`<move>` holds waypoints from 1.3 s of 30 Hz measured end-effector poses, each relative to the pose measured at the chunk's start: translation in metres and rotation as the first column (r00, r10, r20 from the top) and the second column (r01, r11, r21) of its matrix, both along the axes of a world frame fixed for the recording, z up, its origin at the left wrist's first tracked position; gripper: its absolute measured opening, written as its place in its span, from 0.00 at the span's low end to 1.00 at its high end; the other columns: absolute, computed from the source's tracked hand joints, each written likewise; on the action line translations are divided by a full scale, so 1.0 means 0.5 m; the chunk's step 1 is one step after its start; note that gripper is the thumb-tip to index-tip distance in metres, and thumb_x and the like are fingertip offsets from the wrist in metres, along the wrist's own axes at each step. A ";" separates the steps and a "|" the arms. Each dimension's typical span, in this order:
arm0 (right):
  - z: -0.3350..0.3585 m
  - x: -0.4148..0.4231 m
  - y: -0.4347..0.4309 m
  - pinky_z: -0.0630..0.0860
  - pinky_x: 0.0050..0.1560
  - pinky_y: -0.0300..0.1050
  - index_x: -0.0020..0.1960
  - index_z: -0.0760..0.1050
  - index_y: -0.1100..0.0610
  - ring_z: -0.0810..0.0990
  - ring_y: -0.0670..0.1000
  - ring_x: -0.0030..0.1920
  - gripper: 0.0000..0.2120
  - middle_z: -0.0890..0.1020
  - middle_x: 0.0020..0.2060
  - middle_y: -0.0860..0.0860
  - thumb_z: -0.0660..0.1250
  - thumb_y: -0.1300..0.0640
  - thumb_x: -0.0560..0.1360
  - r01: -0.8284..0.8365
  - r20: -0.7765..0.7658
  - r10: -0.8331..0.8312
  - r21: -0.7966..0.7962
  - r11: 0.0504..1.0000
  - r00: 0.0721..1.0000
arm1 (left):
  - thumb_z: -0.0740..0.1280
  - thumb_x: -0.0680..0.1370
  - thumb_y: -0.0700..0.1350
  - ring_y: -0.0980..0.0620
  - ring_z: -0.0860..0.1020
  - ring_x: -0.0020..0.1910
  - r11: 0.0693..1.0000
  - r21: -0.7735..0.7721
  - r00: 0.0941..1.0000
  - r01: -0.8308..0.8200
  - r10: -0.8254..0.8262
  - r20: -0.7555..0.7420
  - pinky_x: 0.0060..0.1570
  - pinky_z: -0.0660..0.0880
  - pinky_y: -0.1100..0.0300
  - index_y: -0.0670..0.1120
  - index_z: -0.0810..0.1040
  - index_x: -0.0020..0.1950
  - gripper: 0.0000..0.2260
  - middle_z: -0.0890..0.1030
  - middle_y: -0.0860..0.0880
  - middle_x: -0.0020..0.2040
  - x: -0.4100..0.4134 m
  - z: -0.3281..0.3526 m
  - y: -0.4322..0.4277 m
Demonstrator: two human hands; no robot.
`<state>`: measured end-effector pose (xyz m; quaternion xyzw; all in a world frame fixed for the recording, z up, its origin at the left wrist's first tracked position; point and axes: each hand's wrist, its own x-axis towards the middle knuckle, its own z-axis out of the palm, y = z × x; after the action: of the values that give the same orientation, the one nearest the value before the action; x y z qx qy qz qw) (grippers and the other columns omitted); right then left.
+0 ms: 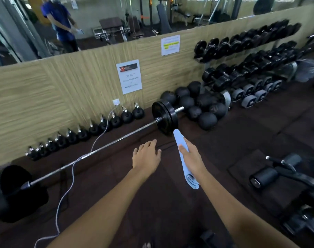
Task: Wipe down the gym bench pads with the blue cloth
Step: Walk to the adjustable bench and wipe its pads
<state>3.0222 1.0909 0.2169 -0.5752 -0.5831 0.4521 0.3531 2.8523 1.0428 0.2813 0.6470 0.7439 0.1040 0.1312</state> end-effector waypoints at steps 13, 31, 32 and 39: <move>0.006 0.239 0.405 0.60 0.75 0.59 0.69 0.68 0.33 0.68 0.53 0.74 0.20 0.74 0.70 0.40 0.57 0.38 0.77 0.538 -0.075 -0.540 -0.047 0.842 0.838 | 0.57 0.82 0.53 0.48 0.68 0.71 0.838 0.013 0.838 0.545 -0.544 -0.053 0.71 0.64 0.46 0.50 0.63 0.77 0.23 0.69 0.51 0.74 0.253 -0.007 0.635; -0.049 0.907 0.266 0.59 0.77 0.55 0.74 0.69 0.40 0.68 0.45 0.72 0.21 0.74 0.71 0.39 0.59 0.48 0.82 0.988 -0.100 -0.989 -0.097 0.117 0.107 | 0.57 0.82 0.53 0.49 0.68 0.71 0.118 -0.084 0.114 0.989 -0.992 -0.051 0.72 0.62 0.46 0.50 0.63 0.77 0.23 0.69 0.52 0.74 1.175 -0.111 0.691; -0.047 0.934 0.251 0.58 0.77 0.54 0.74 0.68 0.37 0.68 0.45 0.72 0.21 0.73 0.71 0.37 0.58 0.46 0.81 0.990 -0.092 -0.994 -0.119 0.075 0.064 | 0.57 0.82 0.53 0.48 0.69 0.71 0.081 -0.094 0.076 0.992 -0.996 -0.052 0.71 0.63 0.47 0.50 0.63 0.76 0.23 0.69 0.52 0.74 1.218 -0.113 0.679; -0.079 1.132 0.169 0.61 0.75 0.59 0.72 0.70 0.40 0.71 0.51 0.71 0.21 0.75 0.69 0.41 0.56 0.45 0.80 0.966 0.002 -0.985 -0.197 -0.168 -0.170 | 0.58 0.82 0.53 0.48 0.70 0.70 -0.138 -0.152 -0.146 0.979 -0.988 -0.040 0.69 0.66 0.46 0.50 0.63 0.76 0.23 0.69 0.52 0.74 1.490 -0.159 0.604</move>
<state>3.5885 1.1756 0.1773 -0.8015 0.1200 0.1016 0.5770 3.5971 1.3451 0.2016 0.9856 0.0106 -0.1027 0.1341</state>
